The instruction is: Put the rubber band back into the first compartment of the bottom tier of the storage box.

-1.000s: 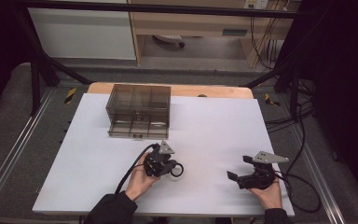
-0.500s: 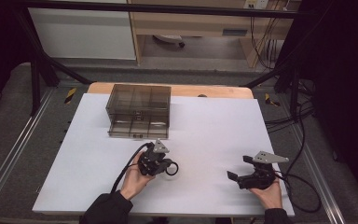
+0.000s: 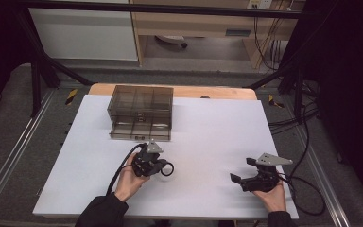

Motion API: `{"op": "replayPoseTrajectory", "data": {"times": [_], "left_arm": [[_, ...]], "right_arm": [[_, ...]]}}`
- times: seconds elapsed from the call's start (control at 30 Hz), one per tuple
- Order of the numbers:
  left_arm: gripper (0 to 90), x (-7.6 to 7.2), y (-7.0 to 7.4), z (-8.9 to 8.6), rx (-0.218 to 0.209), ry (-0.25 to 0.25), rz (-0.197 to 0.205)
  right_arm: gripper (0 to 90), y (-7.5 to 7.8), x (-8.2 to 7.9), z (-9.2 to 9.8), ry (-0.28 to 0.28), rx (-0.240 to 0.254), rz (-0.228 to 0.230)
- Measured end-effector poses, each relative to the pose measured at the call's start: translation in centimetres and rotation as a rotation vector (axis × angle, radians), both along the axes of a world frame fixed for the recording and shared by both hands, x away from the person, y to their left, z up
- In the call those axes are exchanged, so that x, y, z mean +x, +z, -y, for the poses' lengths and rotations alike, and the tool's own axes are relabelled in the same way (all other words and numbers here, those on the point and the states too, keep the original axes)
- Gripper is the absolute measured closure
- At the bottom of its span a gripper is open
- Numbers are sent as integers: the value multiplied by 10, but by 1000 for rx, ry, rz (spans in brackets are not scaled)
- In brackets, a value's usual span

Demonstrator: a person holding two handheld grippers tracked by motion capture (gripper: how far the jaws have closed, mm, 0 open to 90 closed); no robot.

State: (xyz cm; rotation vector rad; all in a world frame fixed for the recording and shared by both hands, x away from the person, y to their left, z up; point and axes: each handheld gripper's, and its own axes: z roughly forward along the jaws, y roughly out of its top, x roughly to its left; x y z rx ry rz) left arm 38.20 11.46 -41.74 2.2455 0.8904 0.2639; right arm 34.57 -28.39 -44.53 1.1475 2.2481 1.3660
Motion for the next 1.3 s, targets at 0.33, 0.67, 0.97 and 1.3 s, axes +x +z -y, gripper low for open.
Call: {"op": "replayPoseTrajectory", "data": {"times": [0.33, 0.67, 0.97, 1.3], "left_arm": [[871, 1, 4, -13, -6, 21, 6], [871, 3, 7, -28, -7, 49, 8], [871, 6, 9, -41, 4, 72, 12], [871, 11, 13, -56, 5, 100, 16]], "right_arm": [[6, 0, 0, 0, 0, -1, 1], [6, 0, 0, 0, 2, -3, -1], [6, 0, 0, 0, 3, -3, -1], [6, 0, 0, 0, 4, -4, -3]]}}
